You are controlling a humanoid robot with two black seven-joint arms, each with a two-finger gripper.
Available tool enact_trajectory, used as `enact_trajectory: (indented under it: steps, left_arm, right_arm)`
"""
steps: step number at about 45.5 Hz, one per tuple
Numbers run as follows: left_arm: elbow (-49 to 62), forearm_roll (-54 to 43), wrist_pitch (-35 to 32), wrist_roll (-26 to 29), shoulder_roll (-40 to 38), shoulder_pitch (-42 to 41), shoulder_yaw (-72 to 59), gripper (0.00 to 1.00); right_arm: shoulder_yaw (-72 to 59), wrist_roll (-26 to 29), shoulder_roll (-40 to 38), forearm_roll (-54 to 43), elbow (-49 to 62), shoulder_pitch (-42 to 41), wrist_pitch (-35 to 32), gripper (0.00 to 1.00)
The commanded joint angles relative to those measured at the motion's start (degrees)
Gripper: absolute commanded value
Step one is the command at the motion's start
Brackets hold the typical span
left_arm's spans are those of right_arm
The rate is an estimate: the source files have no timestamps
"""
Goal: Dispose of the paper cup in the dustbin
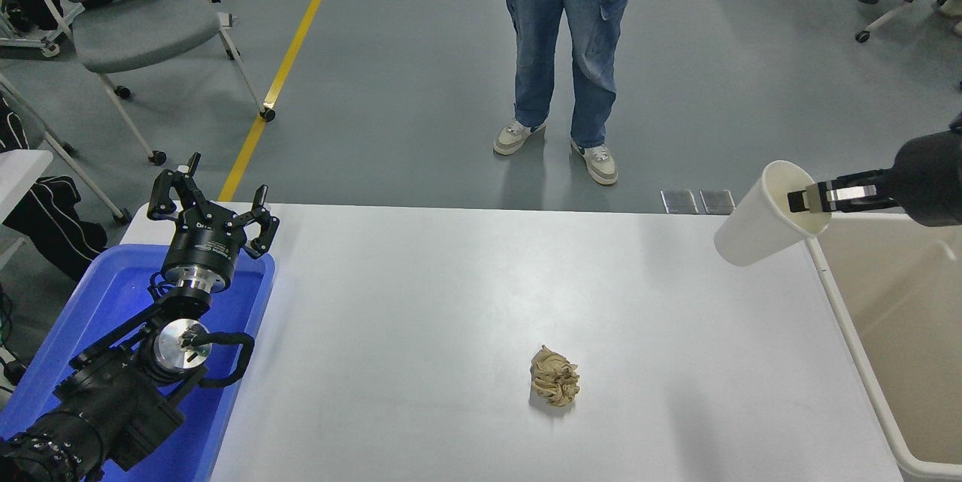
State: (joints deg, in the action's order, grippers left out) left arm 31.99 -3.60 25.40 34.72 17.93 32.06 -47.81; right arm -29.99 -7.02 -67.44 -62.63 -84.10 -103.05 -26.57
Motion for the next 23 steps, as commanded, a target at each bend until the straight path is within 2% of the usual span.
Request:
enact_trajectory:
  steps: [1,9,15,23]
  left_arm:
    - [0.00,0.00,0.00,0.00,0.00,0.02,0.00,1.00]
    - [0.00,0.00,0.00,0.00,0.00,0.02,0.00,1.00]
    - [0.00,0.00,0.00,0.00,0.00,0.02,0.00,1.00]
    - [0.00,0.00,0.00,0.00,0.00,0.02,0.00,1.00]
  right_arm:
    - [0.63,-0.10,-2.79,0.75,8.33,6.62,3.71,0.00]
    - [2.30,-1.42,-4.37,2.42,15.19,16.99,10.92,0.00]
    - [3.09,-2.12,-3.23,8.21,20.46,26.92,17.07,0.00]
    - [7.04,-2.38,3.62,17.53,29.42,42.56,26.21,0.00]
